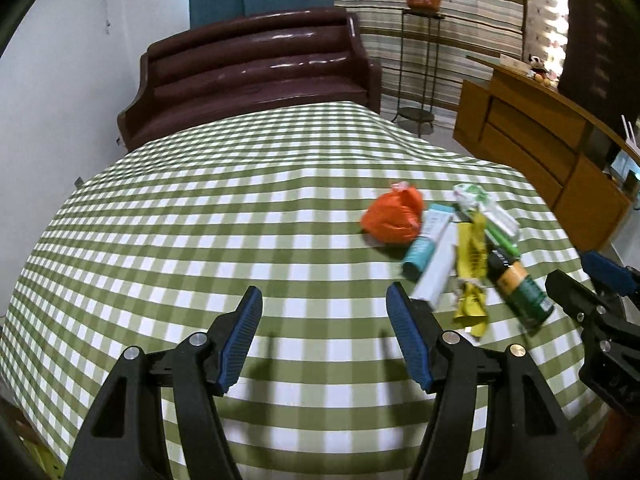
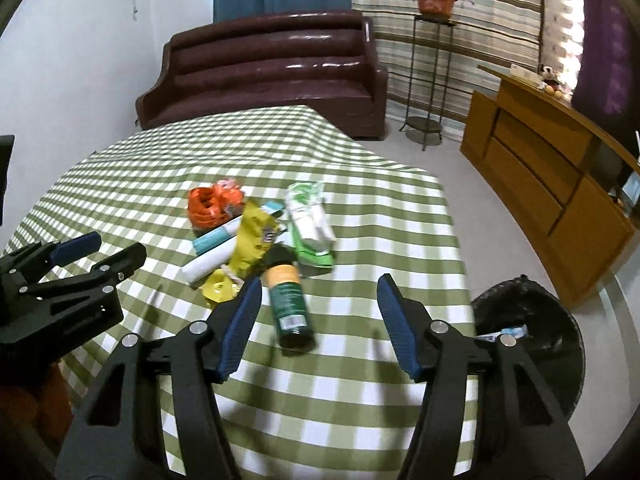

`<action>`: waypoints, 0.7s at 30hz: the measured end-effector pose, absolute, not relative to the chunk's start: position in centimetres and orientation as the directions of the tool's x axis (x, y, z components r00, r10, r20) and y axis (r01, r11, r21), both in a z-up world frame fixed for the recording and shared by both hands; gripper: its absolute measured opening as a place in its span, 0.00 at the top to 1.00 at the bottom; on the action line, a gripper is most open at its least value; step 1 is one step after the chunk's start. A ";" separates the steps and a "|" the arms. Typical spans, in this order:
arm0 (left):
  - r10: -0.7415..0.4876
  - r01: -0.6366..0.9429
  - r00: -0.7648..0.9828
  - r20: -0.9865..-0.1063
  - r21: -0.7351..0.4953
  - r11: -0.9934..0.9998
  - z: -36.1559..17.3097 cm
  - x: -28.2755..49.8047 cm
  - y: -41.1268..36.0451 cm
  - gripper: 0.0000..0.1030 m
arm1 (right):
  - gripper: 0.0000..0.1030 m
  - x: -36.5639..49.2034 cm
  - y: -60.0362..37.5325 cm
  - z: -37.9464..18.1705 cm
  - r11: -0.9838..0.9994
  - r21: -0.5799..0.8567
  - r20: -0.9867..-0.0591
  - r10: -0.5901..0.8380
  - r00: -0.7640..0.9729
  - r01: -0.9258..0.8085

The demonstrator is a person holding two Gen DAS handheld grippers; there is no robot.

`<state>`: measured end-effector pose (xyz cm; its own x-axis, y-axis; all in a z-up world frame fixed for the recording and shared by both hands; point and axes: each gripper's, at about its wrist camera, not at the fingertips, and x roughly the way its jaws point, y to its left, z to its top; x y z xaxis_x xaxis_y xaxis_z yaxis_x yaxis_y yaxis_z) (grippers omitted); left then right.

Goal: Collect trash
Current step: 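Grasp the green spray can with the right gripper while the left gripper moves toward the yellow packet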

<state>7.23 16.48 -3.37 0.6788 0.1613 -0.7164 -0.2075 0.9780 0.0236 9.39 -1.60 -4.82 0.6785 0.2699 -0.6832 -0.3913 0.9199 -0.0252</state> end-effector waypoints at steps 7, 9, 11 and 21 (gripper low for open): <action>0.171 -0.231 0.668 -0.725 0.017 0.973 -3.9 6.8 18.2 0.39 | 0.55 10.0 0.2 -5.7 0.913 -0.043 -0.717 0.255 0.649 -0.407; 0.168 -0.231 0.665 -0.728 0.013 0.973 -4.1 6.8 18.4 0.39 | 0.56 10.2 0.6 -6.0 0.913 -0.049 -0.726 0.247 0.642 -0.406; 0.163 -0.227 0.666 -0.728 0.010 0.974 -4.2 6.7 18.6 0.39 | 0.58 10.4 0.8 -6.3 0.911 -0.052 -0.735 0.242 0.633 -0.409; 0.148 -0.214 0.665 -0.732 0.003 0.977 -4.4 7.3 18.1 0.39 | 0.78 10.6 1.3 -7.2 0.905 -0.045 -0.760 0.243 0.602 -0.423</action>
<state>7.28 18.09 -4.41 0.6649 0.1479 -0.7322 -0.2144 0.9768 0.0026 10.62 1.35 -7.20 0.6021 0.2432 -0.7605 -0.4226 0.9052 -0.0452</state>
